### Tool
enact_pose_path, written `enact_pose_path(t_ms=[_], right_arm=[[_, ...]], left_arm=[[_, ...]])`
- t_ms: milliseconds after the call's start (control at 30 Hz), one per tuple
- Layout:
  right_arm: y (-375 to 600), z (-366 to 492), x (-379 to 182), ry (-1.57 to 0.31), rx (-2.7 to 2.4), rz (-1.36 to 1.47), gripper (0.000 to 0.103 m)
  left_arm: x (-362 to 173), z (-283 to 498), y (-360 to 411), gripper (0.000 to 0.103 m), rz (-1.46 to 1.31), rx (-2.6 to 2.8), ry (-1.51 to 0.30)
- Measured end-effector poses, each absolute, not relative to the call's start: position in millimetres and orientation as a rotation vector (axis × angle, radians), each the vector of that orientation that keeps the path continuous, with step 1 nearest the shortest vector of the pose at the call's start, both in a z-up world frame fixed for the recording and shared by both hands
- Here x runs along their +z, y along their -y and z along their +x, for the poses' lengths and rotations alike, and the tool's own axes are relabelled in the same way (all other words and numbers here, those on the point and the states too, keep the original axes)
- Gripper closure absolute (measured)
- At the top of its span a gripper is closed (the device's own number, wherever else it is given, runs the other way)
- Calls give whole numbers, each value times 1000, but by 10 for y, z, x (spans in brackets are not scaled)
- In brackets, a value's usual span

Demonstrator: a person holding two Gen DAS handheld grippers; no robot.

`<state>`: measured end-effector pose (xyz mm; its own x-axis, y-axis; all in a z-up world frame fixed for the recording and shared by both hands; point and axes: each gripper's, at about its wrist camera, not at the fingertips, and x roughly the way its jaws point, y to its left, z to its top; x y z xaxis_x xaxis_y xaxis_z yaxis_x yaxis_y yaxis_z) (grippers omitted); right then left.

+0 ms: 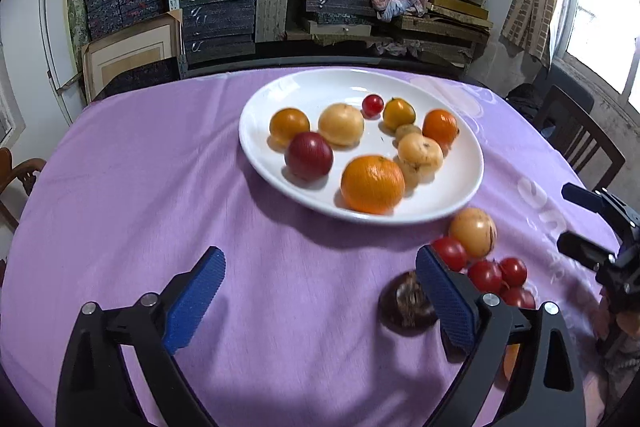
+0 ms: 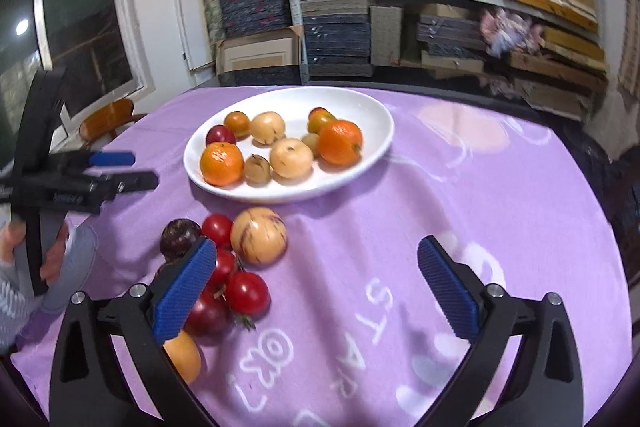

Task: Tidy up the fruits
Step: 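Move the left tool to a dark brown round fruit while the right tool approaches a red tomato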

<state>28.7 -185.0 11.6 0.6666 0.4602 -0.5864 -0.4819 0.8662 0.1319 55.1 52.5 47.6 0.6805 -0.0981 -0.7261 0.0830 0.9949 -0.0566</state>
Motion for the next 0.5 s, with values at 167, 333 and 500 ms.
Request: enact_pose_path(t_ms=[167, 333, 500], right_arm=[[2008, 237, 61, -662, 509, 15, 4], [2021, 252, 44, -675, 510, 28, 4], [1988, 296, 48, -690, 509, 31, 4]], left_arm=[[377, 500, -370, 6, 15, -109, -818], [348, 535, -195, 6, 73, -116, -813], [236, 579, -70, 6, 110, -134, -834]])
